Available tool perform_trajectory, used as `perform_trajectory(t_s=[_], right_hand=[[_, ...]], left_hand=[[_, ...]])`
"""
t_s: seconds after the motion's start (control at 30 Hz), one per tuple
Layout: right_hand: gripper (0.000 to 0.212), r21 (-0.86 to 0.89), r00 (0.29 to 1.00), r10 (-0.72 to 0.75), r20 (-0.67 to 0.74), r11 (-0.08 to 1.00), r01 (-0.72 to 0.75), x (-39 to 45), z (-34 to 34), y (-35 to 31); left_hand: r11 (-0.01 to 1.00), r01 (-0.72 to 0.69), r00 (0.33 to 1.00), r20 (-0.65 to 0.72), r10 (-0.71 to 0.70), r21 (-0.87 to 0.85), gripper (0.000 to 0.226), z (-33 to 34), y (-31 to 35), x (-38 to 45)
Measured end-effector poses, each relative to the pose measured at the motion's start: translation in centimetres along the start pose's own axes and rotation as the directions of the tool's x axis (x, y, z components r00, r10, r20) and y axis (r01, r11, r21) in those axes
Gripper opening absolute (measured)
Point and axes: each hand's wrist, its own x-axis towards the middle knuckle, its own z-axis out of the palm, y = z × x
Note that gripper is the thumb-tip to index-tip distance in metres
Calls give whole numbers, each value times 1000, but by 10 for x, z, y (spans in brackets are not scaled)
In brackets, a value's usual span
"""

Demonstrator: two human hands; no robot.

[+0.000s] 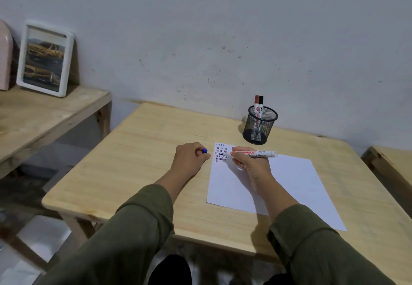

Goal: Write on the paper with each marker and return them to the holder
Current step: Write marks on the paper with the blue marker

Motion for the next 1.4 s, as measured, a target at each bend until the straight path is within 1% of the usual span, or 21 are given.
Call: perform_trajectory(t_s=[0.07,0.13,0.2,0.27,0.3,0.4,0.47,0.6,0.8,1.1,1.27,1.4], right_hand=[[10,0,1000,1,8,1000,-1,-1,2,0],[9,10,1000,5,10,1000,-5,-2,4,0],[8,20,1000,4,2,1000,-4,-2,4,1],[9,23,1000,-1,-6,1000,2,-4,5,1],[9,32,1000,-3,-7,999,3,-5,5,1],[6,88,1000,11,-11,996,-10,-7,7,0],[4,72,999,21,-29,997,-19,-7,8,0],[5,24,999,-2,-54,1000,3,-8,8,3],[6,-27,999,-41,-28,999,40,-11,9,5],[6,-42,1000,-29,-7,999,28,-13,11,5],[9,-35,1000,-24,-13,999,23,-13,11,4],[6,-38,1000,-27,-6,999,27,-14,10,4]], left_hand=[[999,-18,1000,8,18,27,22,1,0,0],[997,-37,999,-10,37,71,35,2,-1,-1],[981,-22,999,-45,31,192,51,4,-3,-2],[936,34,997,-82,-6,352,67,4,-7,-6],[913,59,996,-86,-26,404,76,4,-9,-9],[863,97,995,-30,-95,495,101,5,-16,-22],[829,82,994,12,-106,554,109,7,-18,-29],[810,60,996,12,-83,584,109,9,-17,-33],[815,66,997,-10,-73,576,109,7,-14,-34],[814,68,997,-8,-77,576,109,7,-13,-34],[810,73,996,-4,-87,581,110,6,-12,-34],[809,76,996,-7,-89,583,110,6,-12,-35]])
